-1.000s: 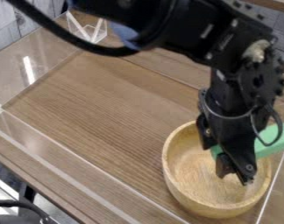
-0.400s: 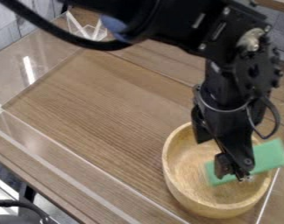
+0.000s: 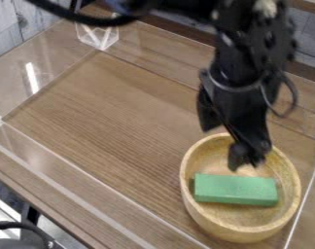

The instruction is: Put green stick into wooden bowl

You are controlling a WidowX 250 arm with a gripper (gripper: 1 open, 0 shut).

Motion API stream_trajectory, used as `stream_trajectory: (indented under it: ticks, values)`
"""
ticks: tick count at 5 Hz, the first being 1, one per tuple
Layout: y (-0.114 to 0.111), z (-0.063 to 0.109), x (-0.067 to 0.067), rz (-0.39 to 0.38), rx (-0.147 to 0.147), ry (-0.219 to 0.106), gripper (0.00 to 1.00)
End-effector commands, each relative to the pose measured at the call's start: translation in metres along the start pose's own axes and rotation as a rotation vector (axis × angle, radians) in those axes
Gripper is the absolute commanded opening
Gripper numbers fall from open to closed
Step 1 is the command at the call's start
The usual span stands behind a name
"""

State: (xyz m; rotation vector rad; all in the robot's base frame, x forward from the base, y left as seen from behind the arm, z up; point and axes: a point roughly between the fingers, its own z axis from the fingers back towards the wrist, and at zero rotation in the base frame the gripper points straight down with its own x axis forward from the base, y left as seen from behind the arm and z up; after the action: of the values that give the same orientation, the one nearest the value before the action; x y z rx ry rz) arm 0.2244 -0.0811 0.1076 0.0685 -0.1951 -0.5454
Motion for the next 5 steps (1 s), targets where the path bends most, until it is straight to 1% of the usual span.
stream_trajectory:
  ticks: [1,2,5]
  values:
    - [0.0353,0.0245,0.0080,0.097,0.053,-0.047,1.00]
    - [0.0344,0.0215,0.0074,0.096,0.065,-0.052,1.00]
    - [0.0310,0.0177,0.0063,0.114,0.055,-0.040,1.00]
